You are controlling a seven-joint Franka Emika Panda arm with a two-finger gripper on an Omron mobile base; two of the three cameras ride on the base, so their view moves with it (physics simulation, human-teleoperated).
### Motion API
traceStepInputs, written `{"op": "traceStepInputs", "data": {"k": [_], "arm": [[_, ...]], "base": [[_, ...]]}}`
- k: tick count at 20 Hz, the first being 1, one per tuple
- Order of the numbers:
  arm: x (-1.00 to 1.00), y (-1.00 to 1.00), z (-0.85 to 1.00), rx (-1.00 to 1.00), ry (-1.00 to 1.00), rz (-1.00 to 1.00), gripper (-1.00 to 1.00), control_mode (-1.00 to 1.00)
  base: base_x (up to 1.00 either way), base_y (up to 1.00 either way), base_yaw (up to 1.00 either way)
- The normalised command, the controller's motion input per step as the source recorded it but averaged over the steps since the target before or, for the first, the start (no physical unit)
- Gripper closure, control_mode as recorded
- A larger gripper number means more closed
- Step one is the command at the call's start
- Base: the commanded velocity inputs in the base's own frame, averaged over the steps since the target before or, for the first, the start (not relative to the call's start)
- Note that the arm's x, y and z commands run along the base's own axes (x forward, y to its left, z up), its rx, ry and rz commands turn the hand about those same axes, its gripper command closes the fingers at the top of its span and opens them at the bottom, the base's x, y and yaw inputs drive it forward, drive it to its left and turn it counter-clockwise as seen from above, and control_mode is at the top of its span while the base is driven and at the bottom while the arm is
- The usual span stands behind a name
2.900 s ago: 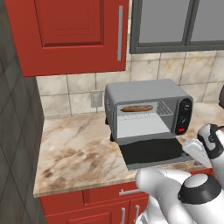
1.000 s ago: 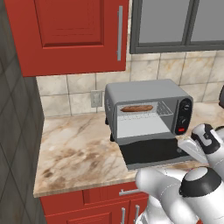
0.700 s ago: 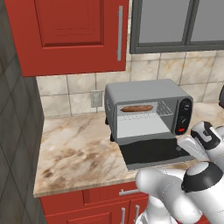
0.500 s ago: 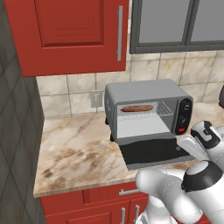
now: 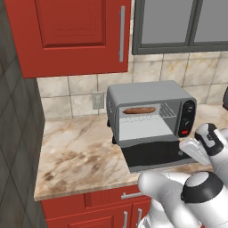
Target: Pull the toaster oven rack outwards. Pick up the baguette from the plate and place it on the toaster oven rack. Close the toaster oven door fully and set the temperature to the lowest setting.
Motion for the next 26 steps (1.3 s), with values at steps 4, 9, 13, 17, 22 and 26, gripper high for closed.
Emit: {"op": "traceStepInputs", "data": {"k": [4, 9, 13, 17, 22, 26], "arm": [[-0.27, 0.18, 0.07, 0.00, -0.01, 0.04, -1.00, -1.00], [-0.10, 0.14, 0.32, 0.00, -0.10, 0.01, -1.00, -1.00], [0.00, 0.03, 0.12, 0.11, -0.17, 0.00, -1.00, -1.00], [0.00, 0.01, 0.00, 0.29, -0.09, 0.00, -1.00, -1.00], [0.00, 0.00, 0.00, 0.25, -0.02, 0.00, -1.00, -1.00], [0.00, 0.00, 0.14, 0.24, 0.00, 0.00, -1.00, -1.00]], "base": [[0.00, 0.00, 0.00], [0.00, 0.00, 0.00], [0.00, 0.00, 0.00], [0.00, 0.00, 0.00], [0.00, 0.00, 0.00], [0.00, 0.00, 0.00]]}}
